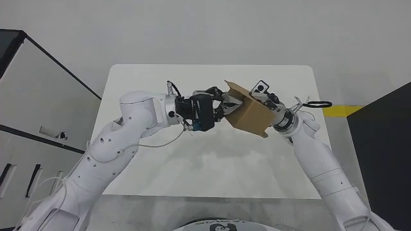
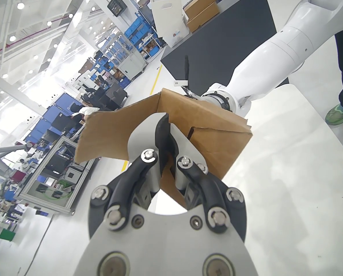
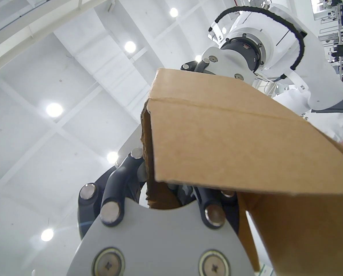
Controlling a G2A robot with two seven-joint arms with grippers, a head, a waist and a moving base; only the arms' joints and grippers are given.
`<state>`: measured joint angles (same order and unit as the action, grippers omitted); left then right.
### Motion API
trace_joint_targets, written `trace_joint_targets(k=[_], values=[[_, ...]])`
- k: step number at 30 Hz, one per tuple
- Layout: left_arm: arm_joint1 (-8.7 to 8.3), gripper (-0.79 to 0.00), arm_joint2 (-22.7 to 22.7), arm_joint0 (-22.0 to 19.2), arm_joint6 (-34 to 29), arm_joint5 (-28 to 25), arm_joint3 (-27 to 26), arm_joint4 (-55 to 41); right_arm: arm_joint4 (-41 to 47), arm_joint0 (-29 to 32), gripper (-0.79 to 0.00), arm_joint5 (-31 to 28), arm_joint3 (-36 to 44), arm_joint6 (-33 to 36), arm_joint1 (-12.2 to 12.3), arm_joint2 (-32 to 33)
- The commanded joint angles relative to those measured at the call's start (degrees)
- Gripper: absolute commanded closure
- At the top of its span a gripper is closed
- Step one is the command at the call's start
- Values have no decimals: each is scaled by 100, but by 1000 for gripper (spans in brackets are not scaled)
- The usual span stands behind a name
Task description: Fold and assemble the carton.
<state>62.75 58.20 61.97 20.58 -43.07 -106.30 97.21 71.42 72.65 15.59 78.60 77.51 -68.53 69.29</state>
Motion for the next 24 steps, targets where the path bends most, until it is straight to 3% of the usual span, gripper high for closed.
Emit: trace_joint_targets(k=[1, 24], values=[[-9, 0, 42, 3, -17, 8, -8, 7, -8, 10, 0, -9, -7, -4, 4, 26], [-55, 0, 128, 121, -83, 8, -130, 37, -52, 125, 0, -38, 140, -64, 7, 65]])
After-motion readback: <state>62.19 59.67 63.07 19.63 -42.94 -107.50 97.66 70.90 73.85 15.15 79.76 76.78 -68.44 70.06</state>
